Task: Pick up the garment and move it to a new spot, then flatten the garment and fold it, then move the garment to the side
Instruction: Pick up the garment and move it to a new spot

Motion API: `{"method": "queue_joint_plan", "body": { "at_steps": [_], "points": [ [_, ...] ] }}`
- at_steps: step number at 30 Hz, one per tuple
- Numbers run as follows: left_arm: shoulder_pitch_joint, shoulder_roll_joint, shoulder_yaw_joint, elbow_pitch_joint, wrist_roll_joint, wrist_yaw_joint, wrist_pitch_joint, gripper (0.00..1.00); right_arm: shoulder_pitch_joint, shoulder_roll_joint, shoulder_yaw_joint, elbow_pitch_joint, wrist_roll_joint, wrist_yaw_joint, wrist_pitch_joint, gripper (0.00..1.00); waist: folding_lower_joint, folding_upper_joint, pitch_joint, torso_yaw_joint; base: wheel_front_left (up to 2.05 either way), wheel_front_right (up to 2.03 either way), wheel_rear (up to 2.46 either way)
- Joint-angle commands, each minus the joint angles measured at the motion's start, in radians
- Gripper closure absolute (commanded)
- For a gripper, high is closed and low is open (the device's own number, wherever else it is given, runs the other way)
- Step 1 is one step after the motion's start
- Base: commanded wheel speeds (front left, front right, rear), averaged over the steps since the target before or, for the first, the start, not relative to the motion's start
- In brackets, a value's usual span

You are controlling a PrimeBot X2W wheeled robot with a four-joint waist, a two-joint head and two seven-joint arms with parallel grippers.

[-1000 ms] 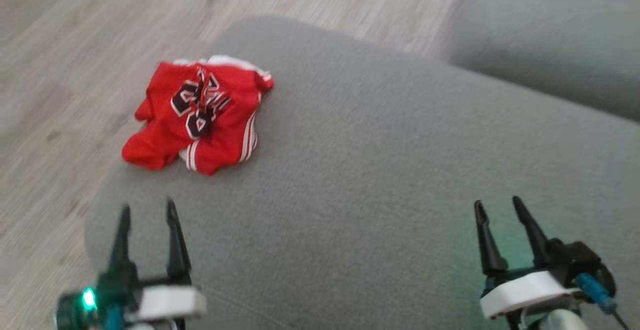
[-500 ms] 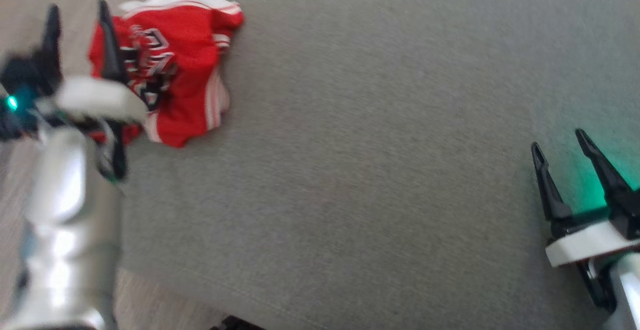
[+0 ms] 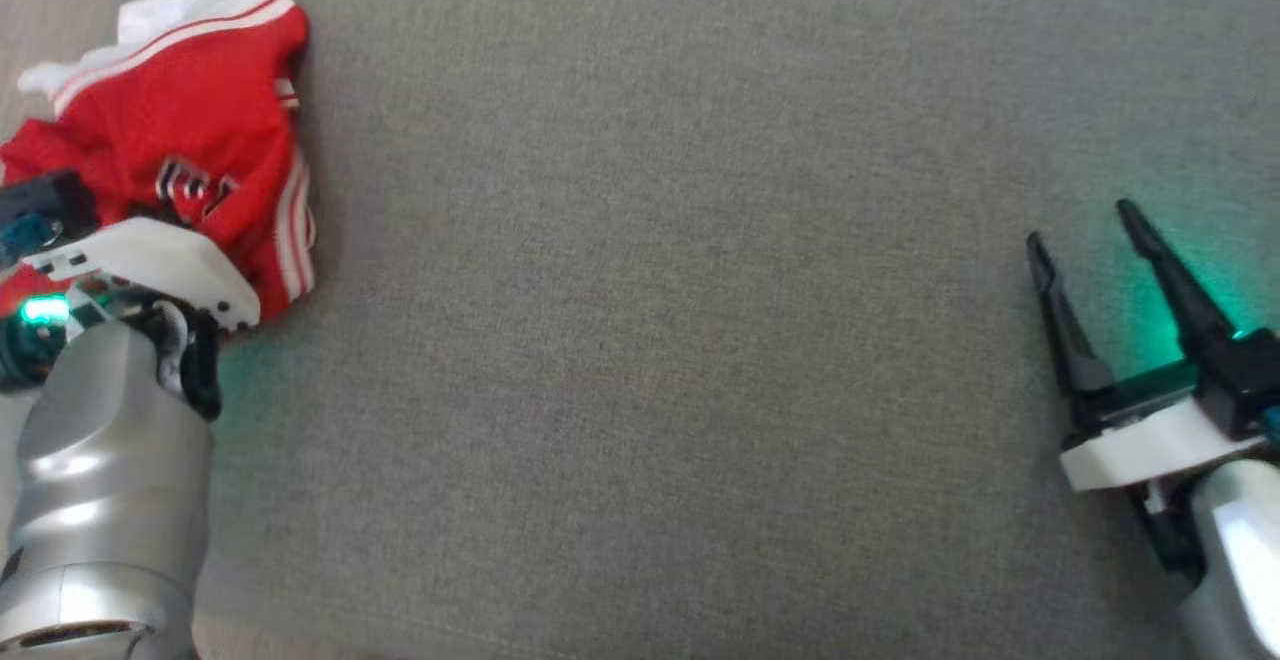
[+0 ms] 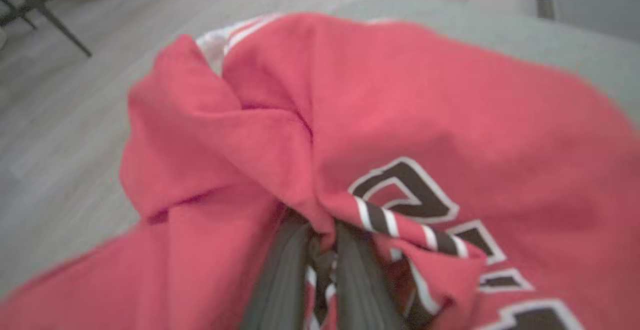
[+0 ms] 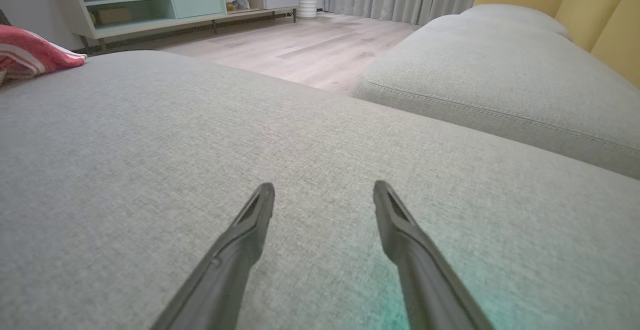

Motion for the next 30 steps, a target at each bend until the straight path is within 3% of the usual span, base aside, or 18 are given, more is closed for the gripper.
{"method": "queue_joint_plan", "body": {
  "at_steps": [1, 5, 8, 14, 15, 23, 26, 30],
  "points": [
    [-0.024, 0.065, 0.004, -0.042, 0.014, -0.007, -0.069, 1.00, 0.029, 0.012, 0.030, -0.006, 0.007, -0.001, -0.005, 0.00, -0.0002, 0.0000, -0.030, -0.006, 0.00, 0.00, 0.00],
    [-0.091, 0.091, -0.054, -0.122, 0.047, -0.021, -0.207, 1.00, 0.020, 0.057, 0.043, 0.016, 0.022, -0.001, -0.005, 0.00, -0.0002, 0.0000, -0.102, -0.026, 0.00, 0.00, 0.00],
    [-0.147, 0.094, -0.108, -0.220, 0.061, -0.026, -0.249, 1.00, 0.016, 0.092, 0.057, 0.031, 0.027, -0.001, -0.005, 0.00, -0.0002, 0.0000, -0.170, -0.058, 0.00, 0.00, 0.00],
    [-0.192, 0.105, -0.257, -0.542, 0.038, -0.027, -0.234, 1.00, 0.028, 0.207, 0.057, 0.036, 0.068, -0.001, -0.005, 0.00, -0.0002, 0.0000, -0.307, -0.226, 0.00, 0.00, 0.00],
    [-0.192, 0.105, -0.257, -0.542, 0.038, -0.027, -0.234, 1.00, 0.028, 0.207, 0.057, 0.036, 0.068, -0.001, -0.005, 0.00, -0.0002, 0.0000, -0.307, -0.226, 0.00, 0.00, 0.00],
    [-0.146, 0.134, -0.337, -0.827, 0.075, -0.014, -0.180, 1.00, 0.000, 0.276, 0.115, 0.014, 0.093, -0.001, -0.005, 0.00, -0.0002, 0.0000, -0.303, -0.478, 0.00, 0.00, 0.00],
    [-0.079, 0.126, -0.396, -0.860, 0.136, 0.013, -0.204, 1.00, -0.013, 0.291, 0.138, 0.013, 0.106, -0.001, -0.005, 0.00, -0.0002, 0.0000, -0.275, -0.554, 0.00, 0.00, 0.00],
    [0.071, 0.071, -0.469, -0.815, 0.154, 0.039, -0.244, 1.00, -0.015, 0.300, 0.157, 0.016, 0.121, -0.001, -0.005, 0.00, -0.0002, 0.0000, -0.233, -0.622, 0.00, 0.00, 0.00]
  ]
}}
